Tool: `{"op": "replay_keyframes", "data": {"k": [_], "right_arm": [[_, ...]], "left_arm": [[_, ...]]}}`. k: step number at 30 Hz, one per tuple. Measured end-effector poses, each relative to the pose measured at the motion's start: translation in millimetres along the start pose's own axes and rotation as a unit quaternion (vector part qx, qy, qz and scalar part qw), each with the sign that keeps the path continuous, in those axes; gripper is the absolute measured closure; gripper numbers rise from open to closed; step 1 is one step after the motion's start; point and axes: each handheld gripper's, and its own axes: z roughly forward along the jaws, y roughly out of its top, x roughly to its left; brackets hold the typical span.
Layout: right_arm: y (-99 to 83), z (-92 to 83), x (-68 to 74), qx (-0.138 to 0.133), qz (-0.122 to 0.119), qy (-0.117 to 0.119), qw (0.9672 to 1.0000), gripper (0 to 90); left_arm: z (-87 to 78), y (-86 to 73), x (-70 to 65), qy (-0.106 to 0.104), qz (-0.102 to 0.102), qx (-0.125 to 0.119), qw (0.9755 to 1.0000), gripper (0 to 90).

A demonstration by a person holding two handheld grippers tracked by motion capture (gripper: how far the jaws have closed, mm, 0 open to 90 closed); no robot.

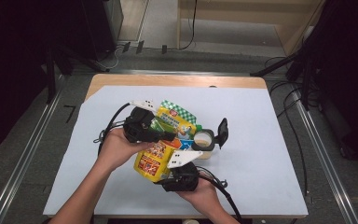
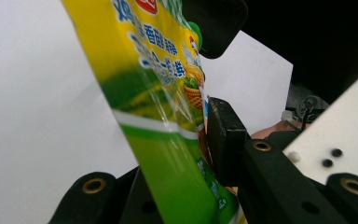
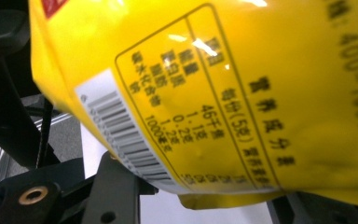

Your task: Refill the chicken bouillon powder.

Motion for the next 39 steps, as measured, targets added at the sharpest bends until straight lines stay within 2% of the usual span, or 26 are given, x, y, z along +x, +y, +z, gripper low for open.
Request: {"op": "replay_keyframes", "data": {"k": [11,17,25,31,39], "right_arm": [[0.4,-1.0,0.7,0.005,0.007,0.003,1.0000,61.2],[0.4,0.1,1.7,0.005,0.017,0.007,0.9998,61.3],[1.2,-0.5,1.7,0.005,0.024,0.007,0.9997,61.5],[0.9,0.0,2.7,0.009,0.026,0.014,0.9995,62.3],[0.2,1.5,2.9,0.016,0.024,-0.001,0.9996,60.1]], "left_arm": [[18.6,0.0,0.1,0.004,-0.029,0.007,0.9996,81.2],[22.4,-0.2,0.6,0.006,-0.045,0.008,0.9989,80.8],[24.7,0.6,0.3,0.004,-0.049,0.008,0.9988,78.4],[29.1,1.0,-1.0,0.011,-0.053,0.022,0.9983,74.4],[30.9,0.7,-0.5,0.018,-0.059,0.031,0.9976,73.8]]}}
